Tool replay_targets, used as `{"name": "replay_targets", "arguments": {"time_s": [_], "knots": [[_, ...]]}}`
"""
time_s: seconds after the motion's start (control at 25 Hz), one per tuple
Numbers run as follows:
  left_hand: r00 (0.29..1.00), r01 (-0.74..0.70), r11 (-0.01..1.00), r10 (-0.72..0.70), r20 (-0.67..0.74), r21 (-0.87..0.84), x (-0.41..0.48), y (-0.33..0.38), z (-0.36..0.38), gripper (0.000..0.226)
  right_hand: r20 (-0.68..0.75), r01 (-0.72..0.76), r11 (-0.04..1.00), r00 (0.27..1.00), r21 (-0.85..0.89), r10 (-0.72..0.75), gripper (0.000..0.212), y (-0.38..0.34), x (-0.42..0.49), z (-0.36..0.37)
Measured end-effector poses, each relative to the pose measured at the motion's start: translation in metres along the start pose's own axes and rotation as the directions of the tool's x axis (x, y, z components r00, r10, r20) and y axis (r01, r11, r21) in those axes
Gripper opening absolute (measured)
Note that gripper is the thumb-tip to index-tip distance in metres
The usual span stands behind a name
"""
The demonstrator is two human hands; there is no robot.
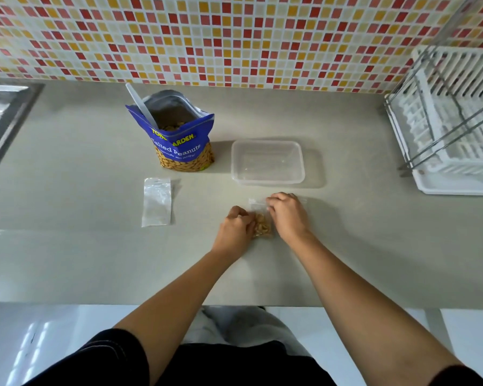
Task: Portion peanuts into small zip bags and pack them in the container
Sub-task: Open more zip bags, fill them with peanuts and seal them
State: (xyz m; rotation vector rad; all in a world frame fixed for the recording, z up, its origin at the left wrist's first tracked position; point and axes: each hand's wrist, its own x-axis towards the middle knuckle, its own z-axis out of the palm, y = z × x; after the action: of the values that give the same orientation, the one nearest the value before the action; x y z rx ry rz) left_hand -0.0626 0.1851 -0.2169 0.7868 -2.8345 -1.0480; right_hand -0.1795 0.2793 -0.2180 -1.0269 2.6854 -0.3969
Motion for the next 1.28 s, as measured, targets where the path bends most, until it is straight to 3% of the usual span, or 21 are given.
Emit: {"name": "replay_targets", "arguments": {"time_s": [0.12,0.32,0.44,0.64,0.88,1.08,1.28], "knots": [[0.998,-0.044,0.999,0.043,-0.042,-0.002,-0.001,-0.003,-0.005,0.026,0.005,0.031,0.996,1.0,-0.079,-0.03,0.034,0.001,-0.002,0.003],[0.989,-0.069,0.997,0.073,-0.129,0.036,0.001,-0.043,-0.051,0.03,-0.23,0.14,0.99,0.964,0.022,-0.131,0.027,-0.04,-0.007,-0.001],[0.982,-0.096,0.988,0.114,-0.152,0.12,0.001,-0.083,-0.088,0.028,-0.139,0.213,0.972,0.97,0.098,-0.199,0.039,-0.083,-0.011,0.013],[0.975,-0.094,0.942,0.153,-0.162,0.321,-0.005,-0.147,-0.13,0.03,0.061,0.184,0.973,0.979,0.14,-0.194,0.074,-0.146,-0.008,0.065],[0.982,-0.104,0.942,0.147,-0.115,0.319,0.015,-0.175,-0.152,0.035,0.102,0.056,0.998,0.993,-0.013,-0.055,0.073,-0.172,-0.002,0.085],[0.997,-0.058,0.925,0.035,0.068,0.375,0.033,-0.17,-0.156,0.041,0.046,0.07,0.998,0.997,-0.008,-0.07,0.079,-0.169,-0.004,0.089],[0.986,-0.167,0.895,0.157,0.058,0.415,0.037,-0.169,-0.16,0.028,-0.003,0.082,0.996,0.997,-0.015,-0.083,0.083,-0.168,-0.004,0.093]]}}
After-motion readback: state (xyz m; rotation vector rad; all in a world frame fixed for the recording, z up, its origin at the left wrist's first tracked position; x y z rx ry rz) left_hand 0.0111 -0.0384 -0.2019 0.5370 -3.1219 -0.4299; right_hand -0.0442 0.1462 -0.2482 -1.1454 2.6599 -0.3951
